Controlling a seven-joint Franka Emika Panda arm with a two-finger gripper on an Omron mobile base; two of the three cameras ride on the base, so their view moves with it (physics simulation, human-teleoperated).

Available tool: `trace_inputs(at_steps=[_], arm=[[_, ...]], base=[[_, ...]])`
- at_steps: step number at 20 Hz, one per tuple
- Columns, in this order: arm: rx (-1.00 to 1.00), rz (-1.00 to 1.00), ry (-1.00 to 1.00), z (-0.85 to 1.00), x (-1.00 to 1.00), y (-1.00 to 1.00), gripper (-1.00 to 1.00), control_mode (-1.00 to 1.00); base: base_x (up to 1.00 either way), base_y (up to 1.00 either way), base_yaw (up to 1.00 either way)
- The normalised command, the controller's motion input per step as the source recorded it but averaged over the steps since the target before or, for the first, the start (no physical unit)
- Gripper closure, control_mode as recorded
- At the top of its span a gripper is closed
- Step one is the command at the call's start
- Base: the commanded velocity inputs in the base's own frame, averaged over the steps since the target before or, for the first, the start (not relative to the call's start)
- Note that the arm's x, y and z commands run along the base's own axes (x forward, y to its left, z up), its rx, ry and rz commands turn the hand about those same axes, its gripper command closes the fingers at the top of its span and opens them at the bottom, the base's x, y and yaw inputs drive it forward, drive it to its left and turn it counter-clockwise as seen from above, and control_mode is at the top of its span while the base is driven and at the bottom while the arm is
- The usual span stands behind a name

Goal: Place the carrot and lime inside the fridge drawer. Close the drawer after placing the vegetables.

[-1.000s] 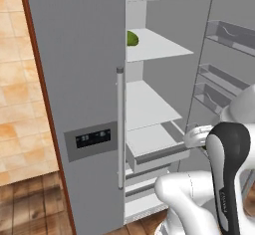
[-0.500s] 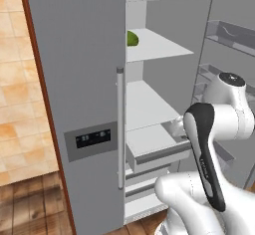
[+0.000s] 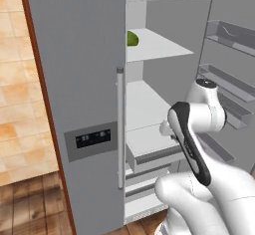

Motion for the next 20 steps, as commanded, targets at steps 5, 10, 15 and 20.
trace_inputs(at_steps=[5, 10, 15, 20], arm=[[0.06, 0.0, 0.0, -0.48, 0.55, -0.3, 1.0, -1.0], [0.06, 0.0, 0.0, -0.3, 0.61, -0.19, 1.0, -1.0], [0.0, 0.0, 0.07, -0.27, 0.63, 0.0, 1.0, -1.0], [0.0, 0.0, 0.11, -0.38, 0.68, 0.0, 1.0, -1.0]], base=[[0.0, 0.0, 0.0], [0.0, 0.0, 0.0], [0.0, 0.0, 0.0], [0.0, 0.0, 0.0]])
